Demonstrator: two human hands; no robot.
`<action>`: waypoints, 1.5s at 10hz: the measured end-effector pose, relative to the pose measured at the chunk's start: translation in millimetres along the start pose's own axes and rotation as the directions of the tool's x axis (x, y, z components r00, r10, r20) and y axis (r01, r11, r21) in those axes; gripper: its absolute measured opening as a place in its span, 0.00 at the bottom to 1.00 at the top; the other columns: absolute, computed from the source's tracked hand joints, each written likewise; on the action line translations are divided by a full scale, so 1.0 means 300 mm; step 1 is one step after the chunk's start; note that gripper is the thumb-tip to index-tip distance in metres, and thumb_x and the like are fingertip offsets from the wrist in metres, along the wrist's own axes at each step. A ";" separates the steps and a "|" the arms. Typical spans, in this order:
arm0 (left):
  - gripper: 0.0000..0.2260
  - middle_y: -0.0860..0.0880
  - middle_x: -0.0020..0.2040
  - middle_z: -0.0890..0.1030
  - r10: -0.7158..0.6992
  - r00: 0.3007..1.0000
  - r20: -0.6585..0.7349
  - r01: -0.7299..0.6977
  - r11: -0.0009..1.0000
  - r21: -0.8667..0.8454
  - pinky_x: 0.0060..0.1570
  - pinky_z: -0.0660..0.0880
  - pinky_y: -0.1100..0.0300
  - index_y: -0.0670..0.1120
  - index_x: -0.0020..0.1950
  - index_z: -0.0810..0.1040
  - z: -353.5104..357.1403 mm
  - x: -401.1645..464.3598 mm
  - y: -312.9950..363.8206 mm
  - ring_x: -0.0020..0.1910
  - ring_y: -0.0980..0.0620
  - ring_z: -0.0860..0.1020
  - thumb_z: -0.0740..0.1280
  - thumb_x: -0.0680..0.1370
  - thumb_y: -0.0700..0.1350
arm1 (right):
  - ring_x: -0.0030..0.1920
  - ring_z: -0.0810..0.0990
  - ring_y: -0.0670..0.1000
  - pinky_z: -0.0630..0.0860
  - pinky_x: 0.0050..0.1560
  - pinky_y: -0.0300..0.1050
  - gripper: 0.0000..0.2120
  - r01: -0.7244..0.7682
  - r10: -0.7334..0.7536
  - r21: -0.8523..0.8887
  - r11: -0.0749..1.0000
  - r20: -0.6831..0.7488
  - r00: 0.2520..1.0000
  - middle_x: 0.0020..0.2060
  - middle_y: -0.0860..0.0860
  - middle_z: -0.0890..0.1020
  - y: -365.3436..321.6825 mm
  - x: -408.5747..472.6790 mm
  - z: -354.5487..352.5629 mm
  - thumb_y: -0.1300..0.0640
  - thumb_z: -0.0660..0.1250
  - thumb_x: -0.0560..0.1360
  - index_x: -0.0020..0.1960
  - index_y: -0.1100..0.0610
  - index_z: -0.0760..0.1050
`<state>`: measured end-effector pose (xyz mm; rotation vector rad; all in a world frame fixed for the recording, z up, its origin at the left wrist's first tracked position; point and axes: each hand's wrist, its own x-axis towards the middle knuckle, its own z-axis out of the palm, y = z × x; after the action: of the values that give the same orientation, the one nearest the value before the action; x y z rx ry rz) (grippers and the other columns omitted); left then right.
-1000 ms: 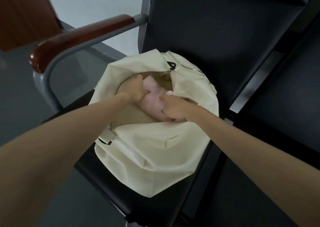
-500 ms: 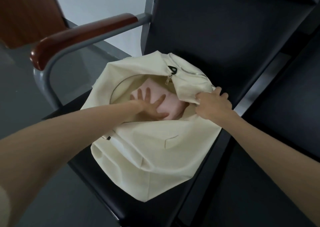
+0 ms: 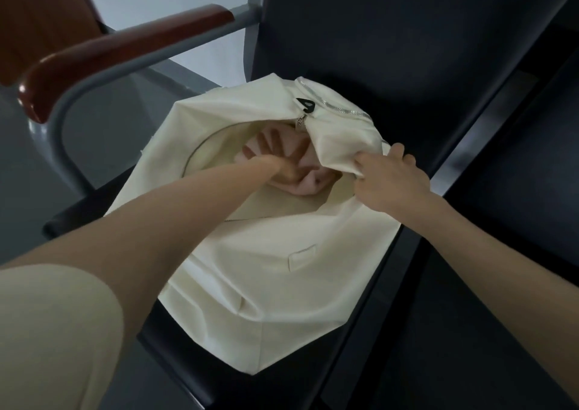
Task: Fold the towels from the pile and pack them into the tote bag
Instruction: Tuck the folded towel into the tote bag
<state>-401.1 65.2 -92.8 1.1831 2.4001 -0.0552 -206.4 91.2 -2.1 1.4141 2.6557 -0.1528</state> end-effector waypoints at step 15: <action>0.25 0.42 0.78 0.54 0.278 0.960 -0.020 -0.279 0.960 -0.024 0.68 0.51 0.63 0.43 0.79 0.50 -0.171 -0.359 -0.050 0.77 0.44 0.54 0.55 0.84 0.46 | 0.64 0.64 0.61 0.67 0.59 0.53 0.19 0.061 -0.061 0.017 0.998 0.019 0.998 0.65 0.60 0.63 0.025 -0.121 -0.061 0.47 0.54 0.81 0.67 0.55 0.67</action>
<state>-375.9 -12.3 -4.1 1.5018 2.2165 0.0758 -181.2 68.5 21.7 1.3295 2.6891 -0.1934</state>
